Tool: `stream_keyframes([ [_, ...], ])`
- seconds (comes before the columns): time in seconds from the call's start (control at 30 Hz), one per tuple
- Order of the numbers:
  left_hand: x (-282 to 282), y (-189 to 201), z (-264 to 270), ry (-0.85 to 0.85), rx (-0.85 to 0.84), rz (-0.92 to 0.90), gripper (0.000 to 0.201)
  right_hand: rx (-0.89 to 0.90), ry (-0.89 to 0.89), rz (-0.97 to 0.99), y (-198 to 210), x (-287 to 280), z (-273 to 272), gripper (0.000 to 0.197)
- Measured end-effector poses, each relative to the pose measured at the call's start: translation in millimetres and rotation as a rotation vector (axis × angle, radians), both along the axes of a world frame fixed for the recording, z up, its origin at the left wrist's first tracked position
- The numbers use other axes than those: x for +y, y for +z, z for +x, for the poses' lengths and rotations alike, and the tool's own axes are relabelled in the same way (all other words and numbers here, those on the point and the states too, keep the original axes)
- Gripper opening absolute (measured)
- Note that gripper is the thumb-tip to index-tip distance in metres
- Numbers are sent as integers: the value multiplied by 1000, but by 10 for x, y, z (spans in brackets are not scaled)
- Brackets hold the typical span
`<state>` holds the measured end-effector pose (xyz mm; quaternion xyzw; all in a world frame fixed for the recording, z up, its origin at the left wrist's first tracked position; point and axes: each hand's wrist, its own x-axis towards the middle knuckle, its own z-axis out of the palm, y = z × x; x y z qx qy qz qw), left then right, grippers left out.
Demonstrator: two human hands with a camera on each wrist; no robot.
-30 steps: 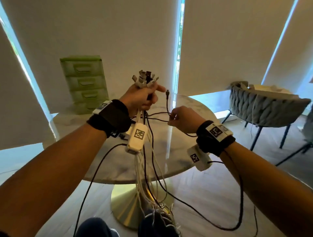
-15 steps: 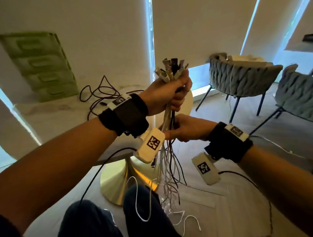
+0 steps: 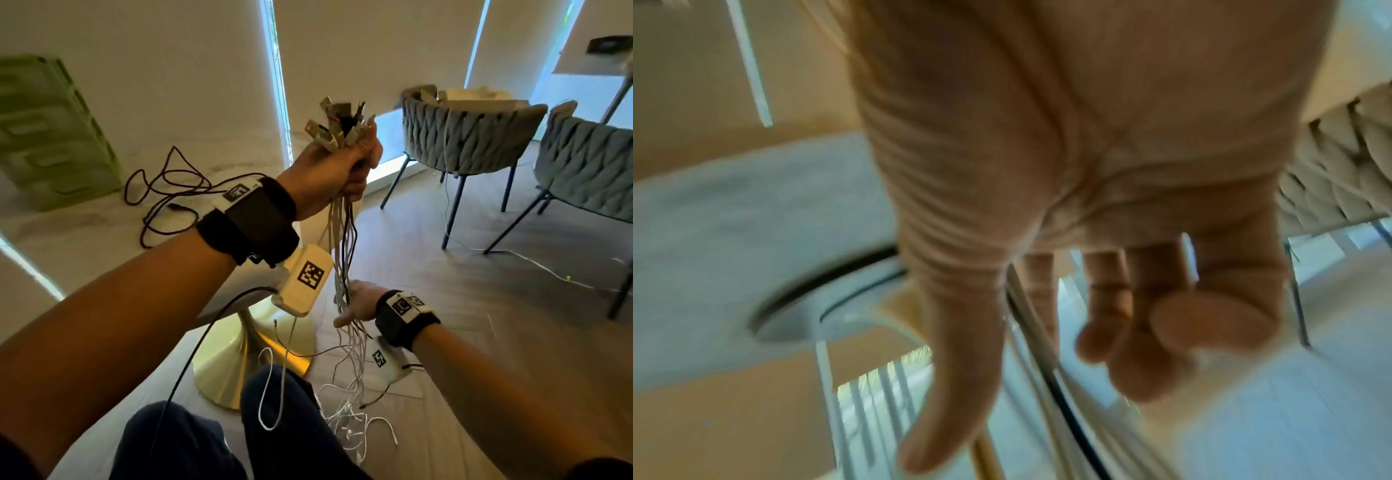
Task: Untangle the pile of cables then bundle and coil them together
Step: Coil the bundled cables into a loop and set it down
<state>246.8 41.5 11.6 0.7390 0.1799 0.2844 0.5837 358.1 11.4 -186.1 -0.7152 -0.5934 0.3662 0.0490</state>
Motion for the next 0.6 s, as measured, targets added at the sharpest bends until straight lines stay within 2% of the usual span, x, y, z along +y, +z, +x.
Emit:
stream_keyframes([
  [0.03, 40, -40, -2, 43, 9, 31, 42, 10, 17, -6, 111, -4, 17, 77],
  [0.1, 100, -107, -8, 106, 16, 55, 41, 159, 72, 18, 398, -56, 44, 81],
  [0.23, 116, -207, 40, 141, 0, 6, 40, 572, 95, 90, 738, -232, 86, 51],
  [0.3, 91, -216, 76, 127, -14, -12, 40, 670, 106, 103, 747, -289, 73, 34],
  [0.37, 52, -199, 108, 96, -38, -62, 40, 680, 94, 162, 735, -315, -11, 10],
  [0.5, -33, -179, 178, 52, -85, -179, 41, 535, 82, 320, 703, -264, -241, 24],
  [0.6, -37, -186, 185, 59, -136, -256, 41, 537, 74, 308, 638, -265, -234, 24],
])
